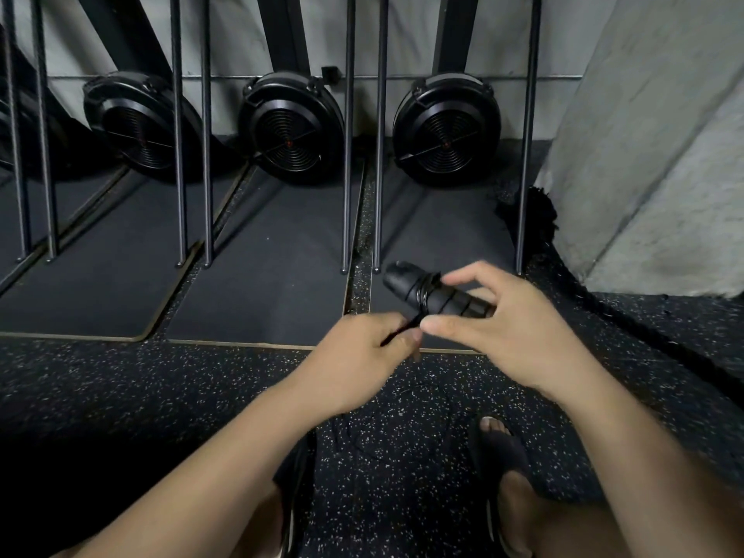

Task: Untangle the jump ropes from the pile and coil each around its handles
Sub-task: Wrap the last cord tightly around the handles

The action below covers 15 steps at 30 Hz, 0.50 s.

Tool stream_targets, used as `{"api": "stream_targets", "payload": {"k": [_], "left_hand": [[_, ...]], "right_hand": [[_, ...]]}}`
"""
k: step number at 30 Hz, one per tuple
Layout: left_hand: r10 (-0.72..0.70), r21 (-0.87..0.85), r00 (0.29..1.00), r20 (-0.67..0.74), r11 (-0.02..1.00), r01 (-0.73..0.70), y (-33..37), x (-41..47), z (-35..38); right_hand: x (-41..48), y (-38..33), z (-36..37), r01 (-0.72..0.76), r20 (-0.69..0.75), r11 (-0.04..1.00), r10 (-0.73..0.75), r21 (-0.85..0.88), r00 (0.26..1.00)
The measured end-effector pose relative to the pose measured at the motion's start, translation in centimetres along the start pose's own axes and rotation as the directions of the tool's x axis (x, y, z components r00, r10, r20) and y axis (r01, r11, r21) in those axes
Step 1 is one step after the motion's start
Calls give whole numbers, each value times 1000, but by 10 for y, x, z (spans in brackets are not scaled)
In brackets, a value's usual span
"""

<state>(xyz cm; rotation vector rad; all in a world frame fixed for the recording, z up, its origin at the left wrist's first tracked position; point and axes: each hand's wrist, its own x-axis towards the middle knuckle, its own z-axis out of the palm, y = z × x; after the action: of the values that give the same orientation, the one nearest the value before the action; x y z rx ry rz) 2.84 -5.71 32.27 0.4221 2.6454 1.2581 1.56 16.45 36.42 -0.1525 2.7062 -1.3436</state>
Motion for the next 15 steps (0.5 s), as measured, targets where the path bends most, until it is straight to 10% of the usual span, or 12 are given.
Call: {"api": "stream_targets", "payload": {"k": [9,15], "left_hand": [[92,-82,995,-42,992,-95,-3,-3,-26],[-54,-434,985,-165,901,-23,-14,4,-4]], "right_hand": [[-13,-8,2,22,682,998,22,-55,731],[-17,-16,-5,-87,557,861,-244,501,794]]}}
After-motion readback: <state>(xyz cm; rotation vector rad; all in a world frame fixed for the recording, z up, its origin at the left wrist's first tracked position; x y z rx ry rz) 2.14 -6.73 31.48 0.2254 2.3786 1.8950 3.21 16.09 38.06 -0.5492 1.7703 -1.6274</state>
